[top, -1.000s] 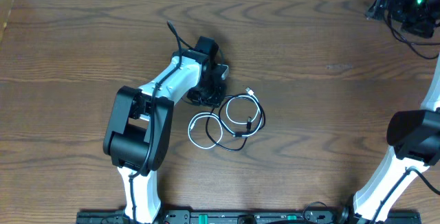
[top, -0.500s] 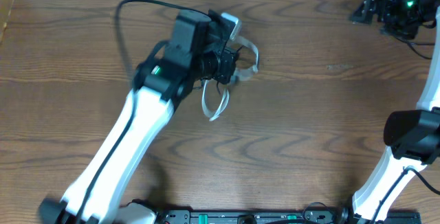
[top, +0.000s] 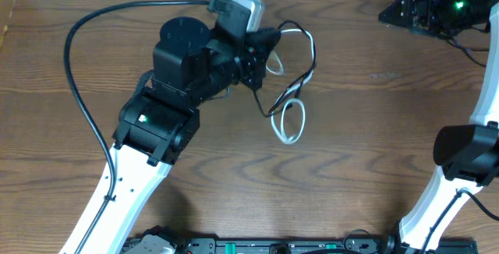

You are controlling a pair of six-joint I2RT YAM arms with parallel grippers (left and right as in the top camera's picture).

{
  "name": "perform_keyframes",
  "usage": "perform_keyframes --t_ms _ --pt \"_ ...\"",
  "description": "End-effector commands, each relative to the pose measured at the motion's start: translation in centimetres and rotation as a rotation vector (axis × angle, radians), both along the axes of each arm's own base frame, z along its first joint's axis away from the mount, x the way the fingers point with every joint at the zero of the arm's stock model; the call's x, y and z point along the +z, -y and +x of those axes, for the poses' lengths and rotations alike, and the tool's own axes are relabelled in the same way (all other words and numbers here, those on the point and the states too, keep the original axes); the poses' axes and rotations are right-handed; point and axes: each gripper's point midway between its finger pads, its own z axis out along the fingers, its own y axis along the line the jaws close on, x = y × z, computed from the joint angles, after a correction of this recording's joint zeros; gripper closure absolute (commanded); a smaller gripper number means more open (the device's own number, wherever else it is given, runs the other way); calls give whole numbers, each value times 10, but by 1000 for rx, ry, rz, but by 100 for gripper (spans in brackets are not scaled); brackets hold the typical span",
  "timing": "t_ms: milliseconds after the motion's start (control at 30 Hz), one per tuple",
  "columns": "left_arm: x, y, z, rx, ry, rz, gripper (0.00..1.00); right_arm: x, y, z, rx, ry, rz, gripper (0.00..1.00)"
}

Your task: Untangle cables

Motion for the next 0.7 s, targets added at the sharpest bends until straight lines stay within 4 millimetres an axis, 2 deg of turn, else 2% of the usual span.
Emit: perform_keyframes --t_ms 0,133,200,267,467,667 --pt "11 -9 11 102 -27 -86 93 8 -20 -3 88 42 69 2" --pt "12 -8 14 108 -34 -104 92 7 -40 -9 133 21 76 3" --pt "10 -8 15 109 -40 -104 92 6 -54 -15 158 -1 78 9" --pt "9 -7 16 111 -46 -106 93 5 -66 -19 174 -26 84 10" --pt "5 -12 22 155 -61 -107 93 1 -110 -28 240 -65 80 13" --pt "1 -11 25 160 -70 -102 93 -25 -145 -22 190 -133 -11 12"
